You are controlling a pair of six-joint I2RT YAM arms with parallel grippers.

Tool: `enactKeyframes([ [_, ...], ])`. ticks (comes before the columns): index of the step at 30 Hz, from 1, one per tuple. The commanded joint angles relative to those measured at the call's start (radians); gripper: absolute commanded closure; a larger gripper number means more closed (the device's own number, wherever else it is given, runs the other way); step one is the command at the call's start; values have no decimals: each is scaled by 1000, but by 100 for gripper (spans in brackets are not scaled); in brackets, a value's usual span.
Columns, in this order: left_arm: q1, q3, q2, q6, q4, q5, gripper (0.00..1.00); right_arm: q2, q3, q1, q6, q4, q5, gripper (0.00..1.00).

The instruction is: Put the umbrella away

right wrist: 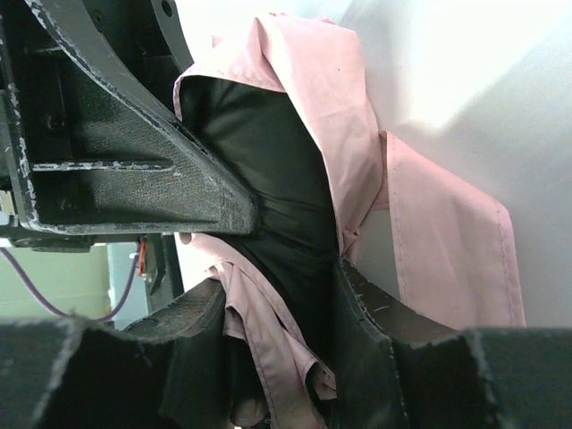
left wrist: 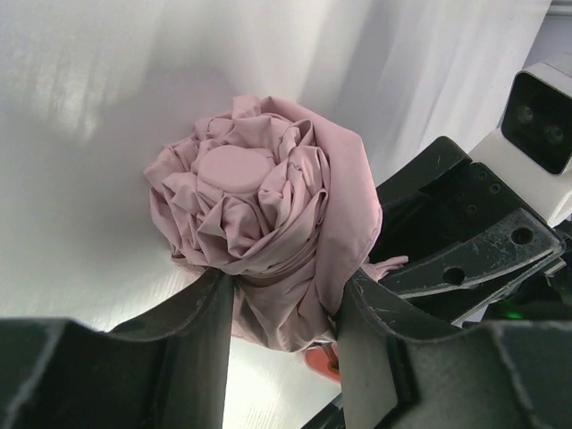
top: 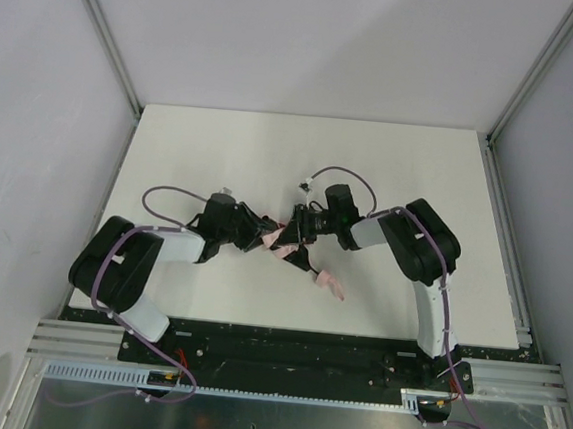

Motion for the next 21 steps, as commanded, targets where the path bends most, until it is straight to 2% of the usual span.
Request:
enactKeyframes([
  [1, -9, -67, 159, 76, -205, -79, 73, -74, 38, 39, -95, -376, -20, 54],
  [3, -8, -62, 168, 81, -205, -74, 74, -123, 51, 35, -167, -471, 24, 43],
  [5, -8, -60, 172, 84, -205, -74, 74, -173, 63, 31, -231, -551, 65, 35],
  [9, -7, -50, 178, 86, -206, -64, 74, -279, 83, 25, -354, -715, 174, 24],
  [12, -7, -43, 177, 91, -206, -61, 74, -351, 86, 27, -420, -789, 258, 21],
  [18, -7, -29, 172, 91, -208, -54, 74, -455, 87, 77, -455, -791, 395, 10],
  [21, -7, -27, 161, 92, -212, -53, 75, -496, 85, 163, -476, -750, 559, 6],
])
